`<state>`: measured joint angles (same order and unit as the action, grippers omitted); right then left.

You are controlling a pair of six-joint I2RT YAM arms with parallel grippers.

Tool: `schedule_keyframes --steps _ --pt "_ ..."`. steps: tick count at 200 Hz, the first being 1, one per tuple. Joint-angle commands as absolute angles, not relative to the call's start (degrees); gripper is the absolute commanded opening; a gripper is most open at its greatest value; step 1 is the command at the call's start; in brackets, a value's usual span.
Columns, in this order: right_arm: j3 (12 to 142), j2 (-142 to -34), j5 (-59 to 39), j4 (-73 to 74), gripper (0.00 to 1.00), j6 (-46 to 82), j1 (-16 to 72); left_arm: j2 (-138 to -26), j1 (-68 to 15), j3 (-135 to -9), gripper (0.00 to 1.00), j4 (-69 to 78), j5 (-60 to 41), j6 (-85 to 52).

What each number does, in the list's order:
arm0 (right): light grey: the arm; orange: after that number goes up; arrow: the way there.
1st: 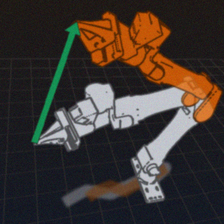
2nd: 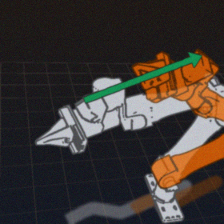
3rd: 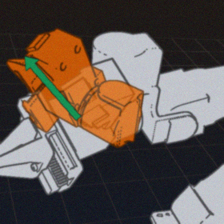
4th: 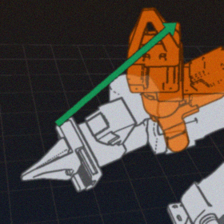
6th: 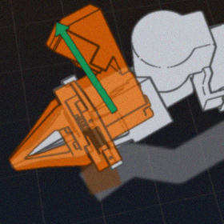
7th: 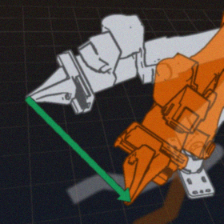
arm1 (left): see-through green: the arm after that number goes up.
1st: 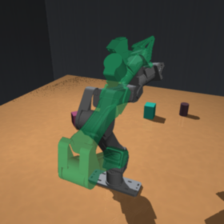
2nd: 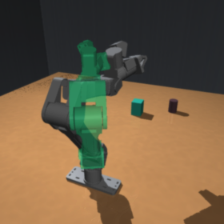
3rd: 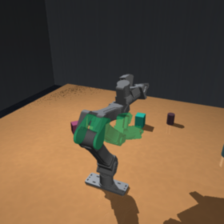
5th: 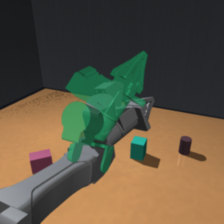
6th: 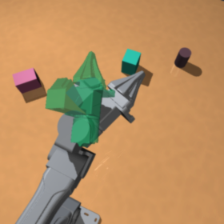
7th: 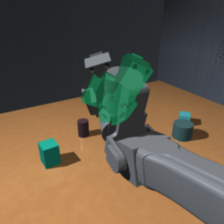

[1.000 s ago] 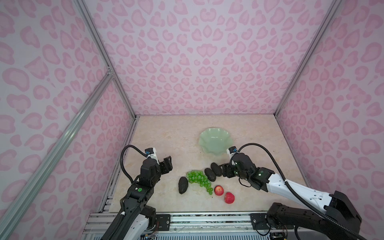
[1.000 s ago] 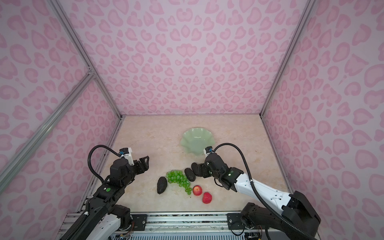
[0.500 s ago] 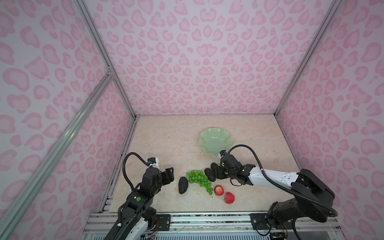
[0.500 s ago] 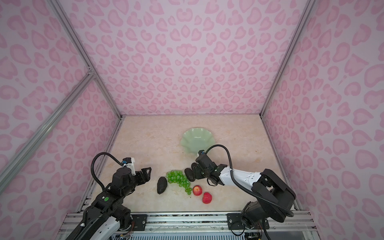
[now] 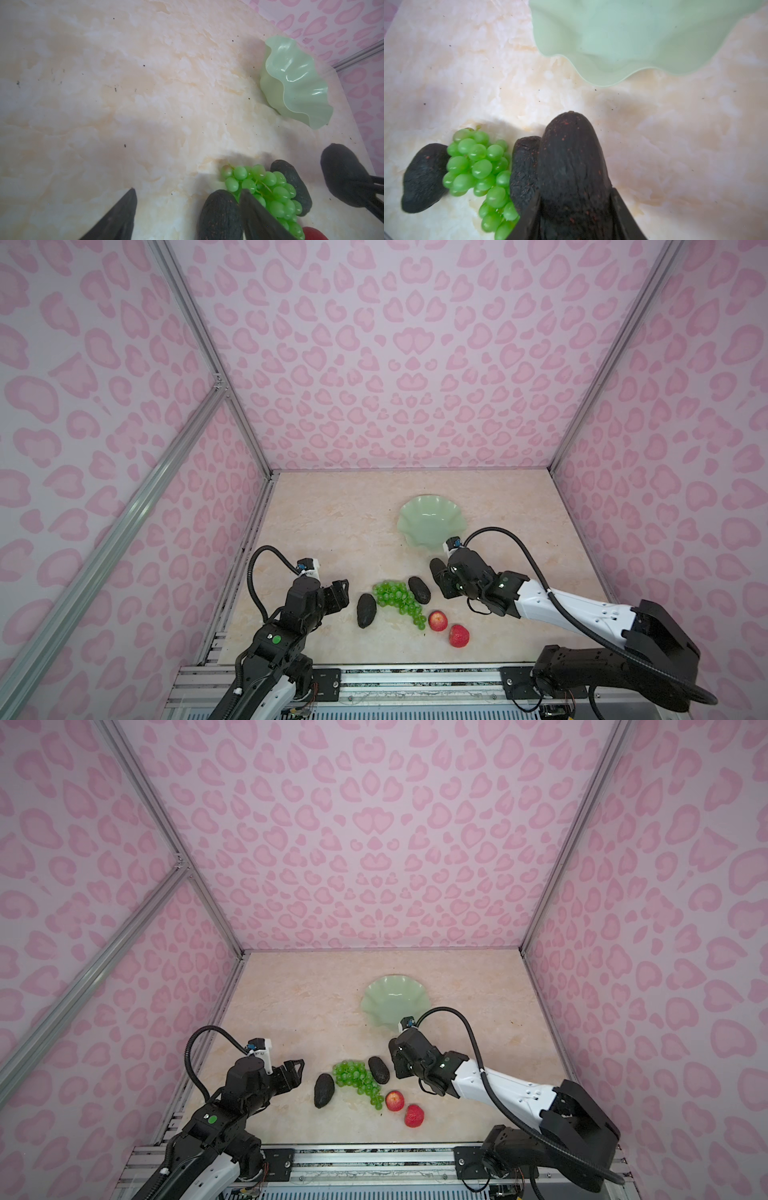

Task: Place and organize the fake fruits in the fruit bowl
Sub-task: 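Drop the avocado in the bowl with right gripper while left reaches for avocado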

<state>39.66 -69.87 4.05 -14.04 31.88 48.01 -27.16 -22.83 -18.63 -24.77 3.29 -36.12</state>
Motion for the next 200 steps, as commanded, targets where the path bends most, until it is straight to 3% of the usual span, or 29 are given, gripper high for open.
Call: schedule_keyframes --steps 1,29,102,157,175,200 --pt "40.0 -64.8 7.1 -17.3 0.36 30.3 48.1 -27.1 -23.1 -18.9 0.79 -25.4 1.9 -36.9" --pt "45.0 -67.6 7.7 -15.1 0.36 26.3 45.7 -26.6 -23.6 -18.1 0.79 -25.3 1.7 -37.5" --pt "67.5 -98.8 2.7 -12.7 0.33 18.6 36.3 -26.6 -24.8 -17.6 0.78 -25.3 0.4 -37.7" --pt "75.8 -112.2 0.2 -9.8 0.34 17.4 32.2 -29.8 -27.2 -19.0 0.76 -23.8 3.3 -38.5" --pt "77.6 -115.3 -0.4 -10.1 0.37 17.6 31.3 -32.5 -30.1 -20.1 0.76 -23.4 5.5 -38.5" --pt "79.0 -118.1 -1.1 -10.6 0.49 18.1 30.5 -37.0 -34.8 -21.3 0.76 -22.8 7.9 -39.0"
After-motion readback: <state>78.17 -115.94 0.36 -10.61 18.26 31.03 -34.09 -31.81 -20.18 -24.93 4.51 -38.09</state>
